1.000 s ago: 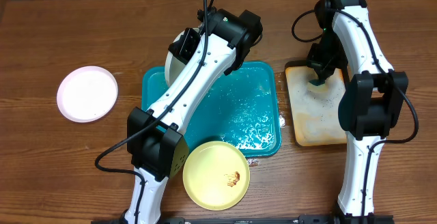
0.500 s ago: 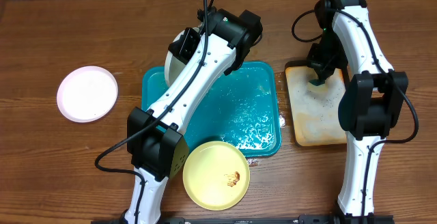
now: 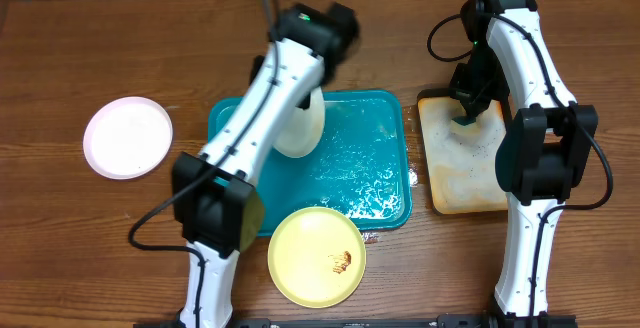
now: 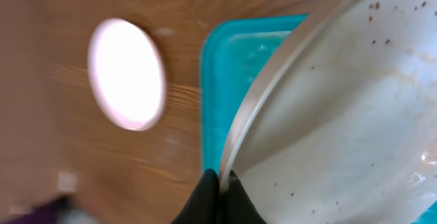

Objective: Clean dirty plates on tray and stack at the side
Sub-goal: 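Carry the white plate left and lower it onto the pink plate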

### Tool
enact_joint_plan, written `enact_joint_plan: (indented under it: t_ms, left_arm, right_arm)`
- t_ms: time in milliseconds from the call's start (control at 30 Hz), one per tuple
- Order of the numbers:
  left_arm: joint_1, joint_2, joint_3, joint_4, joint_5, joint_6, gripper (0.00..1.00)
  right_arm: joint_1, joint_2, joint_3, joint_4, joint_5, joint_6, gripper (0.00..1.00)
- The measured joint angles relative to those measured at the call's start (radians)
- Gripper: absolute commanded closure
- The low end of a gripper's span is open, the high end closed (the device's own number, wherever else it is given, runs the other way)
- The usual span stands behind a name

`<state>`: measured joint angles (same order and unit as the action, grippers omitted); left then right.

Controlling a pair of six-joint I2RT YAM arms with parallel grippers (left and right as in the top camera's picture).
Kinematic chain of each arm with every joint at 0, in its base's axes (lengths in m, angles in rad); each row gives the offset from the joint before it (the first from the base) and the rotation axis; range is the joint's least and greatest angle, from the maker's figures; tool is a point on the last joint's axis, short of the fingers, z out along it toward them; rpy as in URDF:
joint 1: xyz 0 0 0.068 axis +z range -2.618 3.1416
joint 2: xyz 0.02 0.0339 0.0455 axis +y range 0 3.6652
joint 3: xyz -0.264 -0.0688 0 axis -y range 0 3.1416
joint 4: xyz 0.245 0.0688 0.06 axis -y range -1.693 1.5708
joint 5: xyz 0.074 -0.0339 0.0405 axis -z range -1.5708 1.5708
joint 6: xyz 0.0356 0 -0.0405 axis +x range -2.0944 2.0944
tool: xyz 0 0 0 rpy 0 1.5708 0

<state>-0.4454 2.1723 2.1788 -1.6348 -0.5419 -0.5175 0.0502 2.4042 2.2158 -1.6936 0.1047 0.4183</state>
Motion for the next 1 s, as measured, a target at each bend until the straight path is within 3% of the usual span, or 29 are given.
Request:
enact_joint_plan:
  t_ms: [167, 300, 700, 800, 1000]
  left_arm:
    - [0.185, -0.015, -0.002, 0.146, 0.356, 0.035, 0.95]
    - [0.337, -0.054, -0.002, 0.174, 0.512, 0.076, 0.96]
    - [0.705, -0.190, -0.022, 0.114, 0.619, 0.192, 0.95]
    - [0.790, -0.196, -0.109, 0.158, 0.641, 0.224, 0.95]
    - [0.949, -0.232, -0.460, 0.401, 0.737, 0.275, 0.95]
  right_arm:
    - [0.000, 0.000, 0.000, -0.001, 0.000, 0.000, 0.96]
    - [0.000, 0.000, 0.000, 0.000, 0.000, 0.000, 0.96]
    - [0.000, 0.000, 0.000, 0.000, 0.000, 0.000, 0.96]
    - [0.000, 0.000, 0.000, -0.001, 0.000, 0.000, 0.96]
    - [0.000, 0.000, 0.000, -0.001, 0.000, 0.000, 0.96]
